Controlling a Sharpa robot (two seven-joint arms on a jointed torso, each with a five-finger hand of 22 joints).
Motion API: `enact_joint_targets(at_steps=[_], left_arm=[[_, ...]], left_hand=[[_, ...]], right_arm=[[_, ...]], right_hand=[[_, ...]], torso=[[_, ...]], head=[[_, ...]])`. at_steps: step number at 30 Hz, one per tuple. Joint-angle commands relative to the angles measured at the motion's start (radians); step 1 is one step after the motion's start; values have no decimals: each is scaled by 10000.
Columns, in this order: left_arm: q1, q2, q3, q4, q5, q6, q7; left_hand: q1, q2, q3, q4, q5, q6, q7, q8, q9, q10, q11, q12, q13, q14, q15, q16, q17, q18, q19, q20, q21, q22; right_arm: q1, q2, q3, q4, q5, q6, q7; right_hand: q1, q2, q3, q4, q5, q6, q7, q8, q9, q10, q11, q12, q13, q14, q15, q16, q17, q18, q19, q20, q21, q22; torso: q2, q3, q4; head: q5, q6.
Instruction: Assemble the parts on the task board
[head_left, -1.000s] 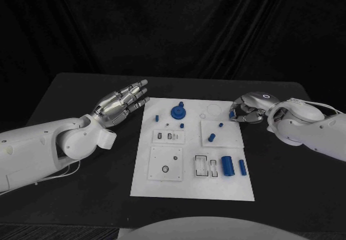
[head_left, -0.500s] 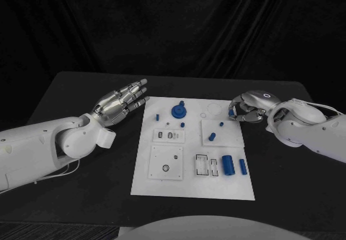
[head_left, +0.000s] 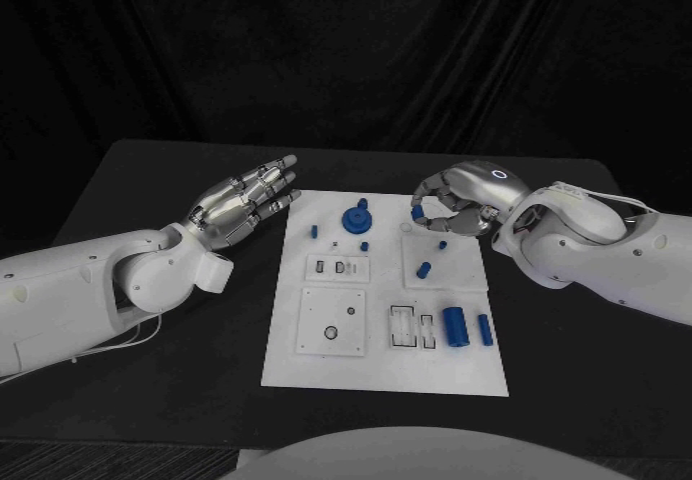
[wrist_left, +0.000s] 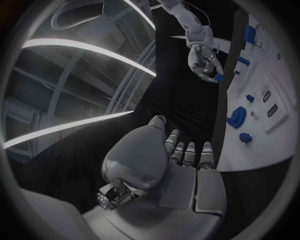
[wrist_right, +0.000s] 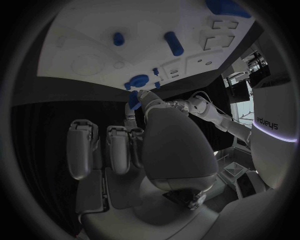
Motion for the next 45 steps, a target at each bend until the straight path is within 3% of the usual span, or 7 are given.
enact_joint_targets(at_steps=[1, 7, 11, 17, 24, 45], left_arm=[[-19, 8, 6, -7, -38, 131, 60], [-19, -6, 6, 9, -38, 146, 41], [-19, -7, 6, 9, -38, 152, 29], [-19, 17, 6, -3, -38, 169, 23], [-19, 62, 6, -26, -38, 198, 17], [-19, 134, 6, -63, -38, 275, -39]], left_hand=[[83, -2, 26, -22, 48, 18, 81, 31, 7, -4, 65, -65, -10, -22, 70, -36, -8, 75, -29, 71, -34, -16], [83, -2, 26, -22, 48, 18, 81, 31, 7, -4, 65, -65, -10, -22, 70, -36, -8, 75, -29, 71, -34, -16], [83, -2, 26, -22, 48, 18, 81, 31, 7, -4, 65, -65, -10, -22, 70, -36, -8, 75, -29, 71, -34, -16], [83, -2, 26, -22, 48, 18, 81, 31, 7, -4, 65, -65, -10, -22, 70, -36, -8, 75, -29, 71, -34, -16], [76, -6, 28, -25, 51, 28, 96, 39, 8, -4, 81, -65, -10, -22, 65, -36, -8, 77, -29, 70, -34, -16], [73, -1, 34, -28, 52, 22, 103, 40, 7, -4, 91, -65, -10, -22, 65, -36, -8, 78, -29, 71, -34, -16]], right_arm=[[-116, 279, 5, 69, -198, 662, -474], [-412, 1019, 6, -107, -208, 1044, -464], [-544, 1378, 6, -246, -210, 1180, -477], [-644, 1715, 7, -428, -211, 1373, -548], [-708, 1892, 7, -533, -212, 1533, -637], [-954, 2194, 7, -816, -212, 1502, -668]], right_hand=[[-60, 97, -12, -26, 62, 59, -6, 148, 209, 1058, 32, 26, 2631, 932, 19, -59, 2159, 113, 372, 0, -68, 2100], [-78, 35, -24, -113, -69, 34, 28, 162, 222, 1058, 103, 26, 2631, 918, 75, -114, 2098, 142, 314, 38, -195, 2054], [-109, 25, -28, -132, -118, 10, 51, 153, 219, 1058, 143, 26, 2631, 912, 102, -137, 2073, 149, 301, 57, -229, 2043], [-131, 24, -27, -140, -125, -12, 65, 140, 214, 1058, 171, 26, 2631, 907, 123, -158, 2049, 163, 274, 72, -287, 2022], [-153, 21, -24, -153, -120, -38, 85, 125, 207, 1058, 202, 26, 2631, 901, 149, -181, 2023, 172, 258, 91, -327, 2008], [-207, 20, -21, -171, -124, -94, 126, 93, 193, 1058, 251, 26, 2631, 893, 192, -215, 1985, 186, 232, 129, -391, 1985]], torso=[[14, 6, 21], [12, -4, 67], [14, 12, 34], [6, 5, 28], [12, 14, 52], [11, 13, 44]], head=[[35, -19], [79, -49], [129, -72], [131, -86], [114, -116], [122, -193]])
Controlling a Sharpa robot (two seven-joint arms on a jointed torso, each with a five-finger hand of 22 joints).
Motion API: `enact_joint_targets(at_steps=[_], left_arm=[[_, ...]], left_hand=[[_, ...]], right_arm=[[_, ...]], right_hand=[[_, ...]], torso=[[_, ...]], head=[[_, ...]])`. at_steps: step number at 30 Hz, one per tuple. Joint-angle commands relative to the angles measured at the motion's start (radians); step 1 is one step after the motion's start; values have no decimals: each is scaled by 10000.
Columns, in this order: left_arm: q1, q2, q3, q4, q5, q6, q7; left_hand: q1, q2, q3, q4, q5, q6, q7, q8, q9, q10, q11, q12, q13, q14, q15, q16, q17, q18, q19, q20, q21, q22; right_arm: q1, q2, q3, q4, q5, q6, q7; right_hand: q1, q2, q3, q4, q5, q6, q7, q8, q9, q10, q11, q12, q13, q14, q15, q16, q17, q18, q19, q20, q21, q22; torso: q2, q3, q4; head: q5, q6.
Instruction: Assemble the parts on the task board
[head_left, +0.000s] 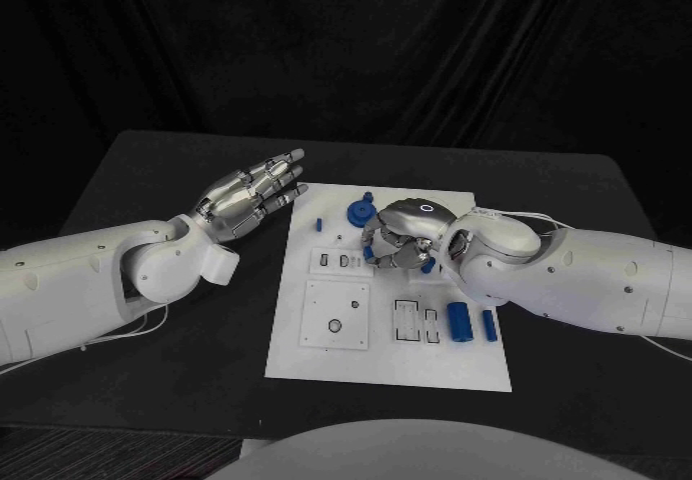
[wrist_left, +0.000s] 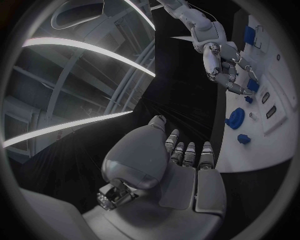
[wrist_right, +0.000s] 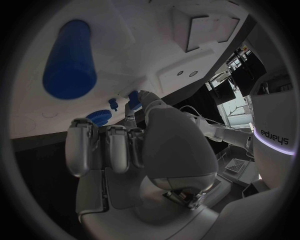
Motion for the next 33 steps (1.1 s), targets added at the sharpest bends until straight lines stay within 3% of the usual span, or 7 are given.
enact_joint_targets(at_steps=[1, 9, 15, 23, 33], left_arm=[[-18, 16, 7, 5, -37, 193, 67], [-19, 9, 7, -1, -37, 211, 20], [-19, 11, 7, -3, -37, 225, 3], [-19, 5, 7, -5, -37, 233, -20], [-19, 14, 7, -11, -37, 244, -38]], left_hand=[[73, -1, 35, -29, 52, -14, 68, 41, 7, -1, 93, -65, -11, -22, 65, -36, -13, 77, -29, 72, -34, -14], [70, 10, 48, -34, 55, -17, 78, 44, 6, -1, 105, -65, -11, -22, 67, -36, -13, 78, -29, 73, -34, -14], [70, 10, 48, -34, 55, -17, 78, 44, 6, -1, 105, -65, -11, -22, 67, -36, -13, 78, -29, 73, -34, -14], [70, 17, 57, -37, 57, -13, 83, 47, 6, -1, 111, -65, -11, -22, 69, -36, -13, 78, -29, 74, -34, -14], [71, 25, 67, -42, 59, -14, 88, 49, 6, -1, 115, -65, -11, -22, 71, -36, -13, 78, -29, 76, -34, -14]], right_arm=[[-69, 30, -5, -44, -65, 1, -211], [-131, 125, -5, -103, -65, -8, -217], [-144, 162, -5, -117, -65, 82, -257], [-151, 191, -5, -121, -65, 129, -275], [-153, 231, -5, -120, -65, 224, -269]], right_hand=[[-61, 37, -4, -58, -23, -18, 42, -17, 186, 1025, 78, 26, 2634, 911, 74, -66, 1984, 189, 228, 67, -68, 1975], [-112, 46, 13, -99, -130, -151, 89, -92, 154, 1025, 100, 26, 2634, 907, 99, -79, 1966, 196, 222, 105, -97, 1968], [-281, 99, -11, -196, -1057, -308, 132, -214, 69, 1025, 103, 26, 2634, 904, 112, -94, 1938, 206, 223, 148, -148, 1965], [-278, 102, -12, -235, -1187, -325, 129, -233, 52, 1025, 95, 26, 2634, 900, 109, -107, 1920, 214, 213, 144, -180, 1956], [-496, -26, -215, -285, -2124, -975, 207, -607, -178, 1025, 102, 26, 2634, 883, 109, -152, 1854, 228, 197, 142, -280, 1946]], torso=[[-1, -1, 4], [-7, -4, 5], [3, 0, 7], [4, -6, 1], [1, -1, 2]], head=[[10, -16], [4, -77], [-18, -92], [-8, -92], [-7, -92]])
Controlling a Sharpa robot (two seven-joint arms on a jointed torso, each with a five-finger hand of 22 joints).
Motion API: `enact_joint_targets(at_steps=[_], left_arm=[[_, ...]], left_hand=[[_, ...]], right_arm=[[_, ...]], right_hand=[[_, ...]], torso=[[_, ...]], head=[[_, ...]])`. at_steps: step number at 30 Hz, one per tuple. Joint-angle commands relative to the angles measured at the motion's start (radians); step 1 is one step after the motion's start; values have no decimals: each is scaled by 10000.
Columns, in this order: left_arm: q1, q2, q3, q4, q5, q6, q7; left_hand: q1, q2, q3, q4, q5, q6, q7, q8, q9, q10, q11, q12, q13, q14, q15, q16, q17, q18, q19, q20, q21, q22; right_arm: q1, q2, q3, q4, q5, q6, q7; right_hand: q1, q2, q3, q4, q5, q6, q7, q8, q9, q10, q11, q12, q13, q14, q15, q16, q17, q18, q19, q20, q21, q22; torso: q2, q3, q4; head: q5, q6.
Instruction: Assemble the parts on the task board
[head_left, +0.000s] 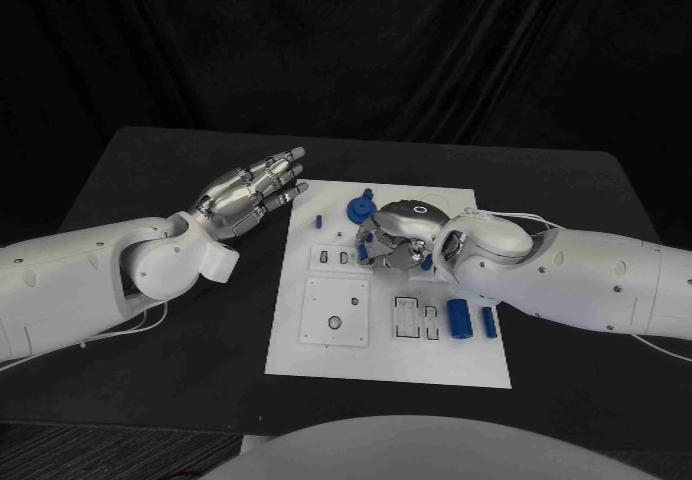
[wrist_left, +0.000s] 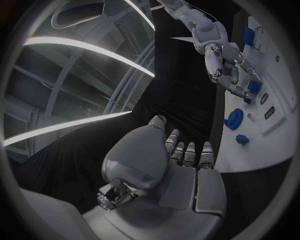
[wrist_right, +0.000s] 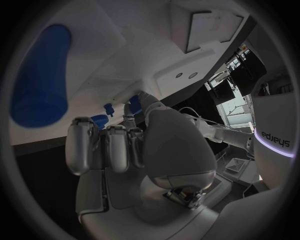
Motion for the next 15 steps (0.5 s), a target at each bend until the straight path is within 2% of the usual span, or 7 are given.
enact_joint_targets(at_steps=[1, 5, 15], left_arm=[[-19, 17, 7, 3, -37, 172, 79], [-19, 22, 7, -3, -37, 177, 71], [-20, 37, 7, -30, -37, 193, 48]], left_hand=[[71, 25, 39, -14, 59, -13, 88, 49, 6, 2, 45, -65, -13, -22, 71, -36, -13, 78, -28, 76, -34, -11], [72, 26, 44, -18, 60, -21, 90, 48, 5, 2, 48, -65, -13, -22, 72, -36, -13, 78, -28, 76, -34, -11], [72, 26, 44, -18, 60, -21, 90, 48, 5, 2, 48, -65, -13, -22, 72, -36, -13, 78, -28, 76, -34, -11]], right_arm=[[-22, 7, 3, -5, -66, 188, -235], [-22, 0, 3, -3, -66, 272, -263], [-23, -25, 3, 5, -66, 281, -263]], right_hand=[[-177, -58, -143, 25, -271, -313, 19, -169, -110, 1060, 72, 26, 2628, 877, 44, -44, 1832, 73, 190, 73, -72, 1946], [-160, -120, -216, 49, -496, -771, 27, -392, -289, 1060, 81, 26, 2628, 860, 53, -92, 1770, 92, 159, 82, -173, 1924], [-63, -187, -291, 115, -610, -1584, 35, -742, -671, 1060, 84, 26, 2628, 833, 56, -169, 1668, 114, 128, 85, -308, 1904]], torso=[[2, 2, 2], [-2, 6, 2], [-9, 4, 5]], head=[[2, 0], [8, 0], [12, 0]])
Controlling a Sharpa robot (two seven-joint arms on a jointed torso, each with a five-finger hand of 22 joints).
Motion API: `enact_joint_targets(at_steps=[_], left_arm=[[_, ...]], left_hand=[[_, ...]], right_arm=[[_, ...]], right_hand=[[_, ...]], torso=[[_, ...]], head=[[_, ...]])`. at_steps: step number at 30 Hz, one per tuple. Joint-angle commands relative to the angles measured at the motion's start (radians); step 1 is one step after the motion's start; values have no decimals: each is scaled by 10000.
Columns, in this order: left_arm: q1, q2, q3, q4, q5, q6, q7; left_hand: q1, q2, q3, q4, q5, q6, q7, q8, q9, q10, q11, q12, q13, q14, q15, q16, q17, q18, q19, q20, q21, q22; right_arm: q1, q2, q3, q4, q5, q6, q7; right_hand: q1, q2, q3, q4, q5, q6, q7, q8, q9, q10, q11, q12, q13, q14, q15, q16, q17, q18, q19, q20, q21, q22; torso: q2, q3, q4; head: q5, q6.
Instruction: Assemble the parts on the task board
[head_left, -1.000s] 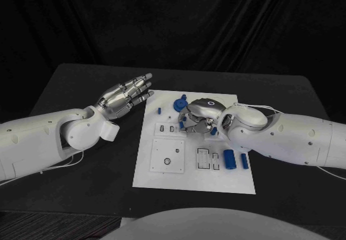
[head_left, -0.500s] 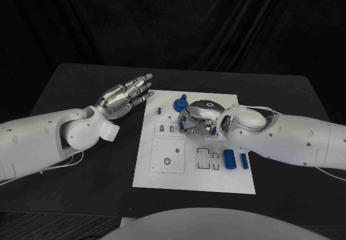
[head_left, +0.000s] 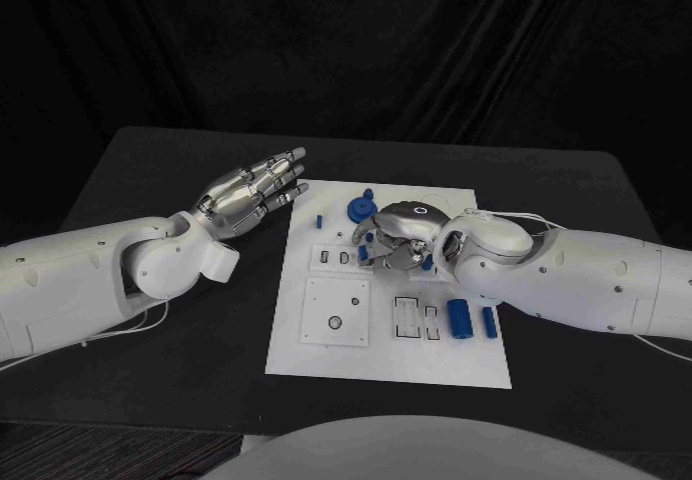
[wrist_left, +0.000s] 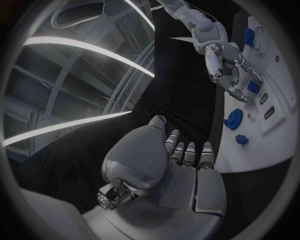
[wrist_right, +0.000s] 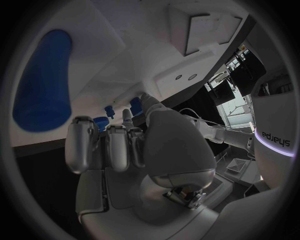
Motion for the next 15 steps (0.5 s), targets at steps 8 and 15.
enact_joint_targets(at_steps=[8, 15], left_arm=[[-21, -26, 7, 24, -37, 95, 93], [-19, -143, 8, 182, -49, -219, 147]], left_hand=[[76, 23, 56, -33, 63, 20, 59, 52, 5, 2, 53, -65, -16, -22, 72, -36, -17, 78, 7, 42, -34, -12], [94, -27, 73, -99, 125, 64, 75, 80, 11, 2, 75, -65, -16, -22, -29, -36, -17, 91, 7, 12, -34, -12]], right_arm=[[-14, -245, -2, 160, -65, -636, 26], [407, -824, 0, 848, -65, -1630, 521]], right_hand=[[25, -234, -171, 304, -474, -610, -61, -193, -432, 1060, 34, 26, 2630, 801, 17, -170, 1531, 145, 90, 53, -228, 1874], [-134, -500, -310, 1204, -1184, -522, -89, 10, -692, 1060, 7, 26, 2630, 815, -11, -151, 1537, 133, 136, 24, -219, 1906]], torso=[[-6, 7, 0], [-9, 9, 0]], head=[[13, 7], [17, 149]])
